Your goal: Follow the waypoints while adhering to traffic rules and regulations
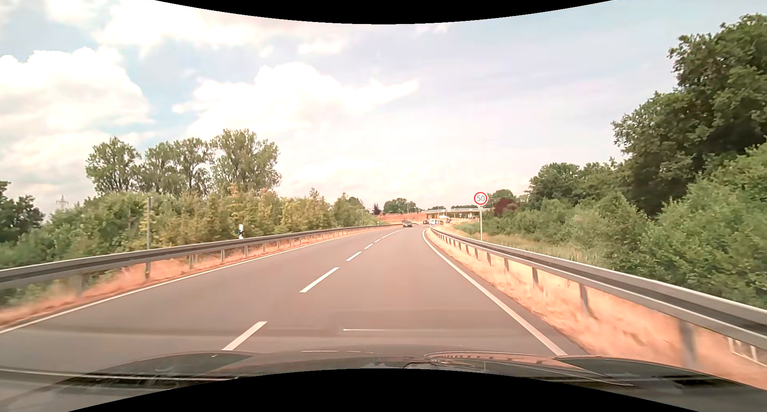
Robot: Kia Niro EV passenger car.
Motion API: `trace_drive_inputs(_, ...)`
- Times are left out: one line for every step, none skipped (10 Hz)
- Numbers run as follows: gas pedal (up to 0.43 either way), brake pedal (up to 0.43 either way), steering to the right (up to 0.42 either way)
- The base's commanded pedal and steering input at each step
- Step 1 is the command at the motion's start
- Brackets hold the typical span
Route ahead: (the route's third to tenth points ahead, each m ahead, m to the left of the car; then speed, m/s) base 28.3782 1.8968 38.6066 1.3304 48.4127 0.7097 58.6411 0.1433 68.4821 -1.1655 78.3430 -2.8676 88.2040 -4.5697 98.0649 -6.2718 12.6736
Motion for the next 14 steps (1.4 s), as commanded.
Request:
trace_drive_inputs(0.059,0.000,0.009)
trace_drive_inputs(0.067,0.000,0.008)
trace_drive_inputs(0.118,0.000,0.009)
trace_drive_inputs(0.130,0.000,0.008)
trace_drive_inputs(0.130,0.000,0.008)
trace_drive_inputs(0.130,0.000,0.009)
trace_drive_inputs(0.118,0.000,0.009)
trace_drive_inputs(0.110,0.000,0.008)
trace_drive_inputs(0.098,0.000,0.007)
trace_drive_inputs(0.098,0.000,0.007)
trace_drive_inputs(0.098,0.000,0.007)
trace_drive_inputs(0.098,0.000,0.006)
trace_drive_inputs(0.098,0.000,0.007)
trace_drive_inputs(0.098,0.000,0.006)
